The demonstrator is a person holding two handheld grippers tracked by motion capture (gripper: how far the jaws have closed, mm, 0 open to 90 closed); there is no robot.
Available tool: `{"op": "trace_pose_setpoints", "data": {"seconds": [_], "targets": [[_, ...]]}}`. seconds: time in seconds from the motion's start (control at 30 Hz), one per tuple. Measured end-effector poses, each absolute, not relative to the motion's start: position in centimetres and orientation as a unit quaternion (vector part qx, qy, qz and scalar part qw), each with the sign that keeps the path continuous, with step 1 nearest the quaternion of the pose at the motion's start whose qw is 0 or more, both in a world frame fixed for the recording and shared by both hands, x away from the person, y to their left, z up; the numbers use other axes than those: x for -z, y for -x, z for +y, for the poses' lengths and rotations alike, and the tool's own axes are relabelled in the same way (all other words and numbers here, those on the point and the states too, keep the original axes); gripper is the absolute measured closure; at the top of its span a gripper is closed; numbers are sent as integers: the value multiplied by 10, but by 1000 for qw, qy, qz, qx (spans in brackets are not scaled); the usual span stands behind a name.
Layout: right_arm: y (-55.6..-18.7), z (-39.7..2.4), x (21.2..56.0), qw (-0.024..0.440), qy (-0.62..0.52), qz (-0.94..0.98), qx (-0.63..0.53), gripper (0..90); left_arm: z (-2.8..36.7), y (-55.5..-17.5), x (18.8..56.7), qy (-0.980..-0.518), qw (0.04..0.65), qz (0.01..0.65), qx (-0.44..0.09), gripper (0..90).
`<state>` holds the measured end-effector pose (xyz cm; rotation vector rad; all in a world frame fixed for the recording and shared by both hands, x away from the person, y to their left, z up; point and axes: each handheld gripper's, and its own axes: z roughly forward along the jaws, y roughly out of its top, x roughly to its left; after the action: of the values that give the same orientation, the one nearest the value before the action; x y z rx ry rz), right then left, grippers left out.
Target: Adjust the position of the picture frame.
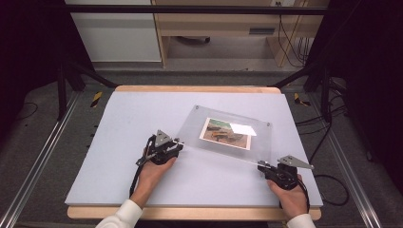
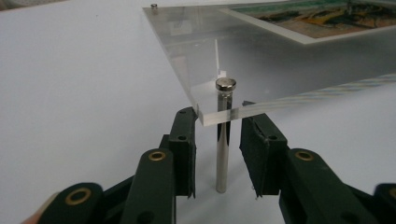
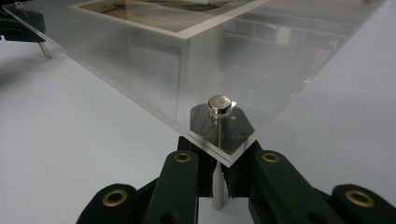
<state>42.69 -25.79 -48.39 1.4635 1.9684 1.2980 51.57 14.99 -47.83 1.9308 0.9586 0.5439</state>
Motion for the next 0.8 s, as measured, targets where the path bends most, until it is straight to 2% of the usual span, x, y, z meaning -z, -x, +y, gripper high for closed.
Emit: {"op": "trace_pose_setpoints", "data": {"seconds": [0.33,0.57,0.8], "targets": [[-427,-258,484,183,-518,698,-459,839,146,-519,479,-767,463,390,-214,714],[-427,-258,484,182,-518,697,-460,838,148,-520,479,-762,468,397,-208,839],[-427,-258,484,179,-520,696,-461,827,149,-520,478,-757,476,403,-196,842]]}}
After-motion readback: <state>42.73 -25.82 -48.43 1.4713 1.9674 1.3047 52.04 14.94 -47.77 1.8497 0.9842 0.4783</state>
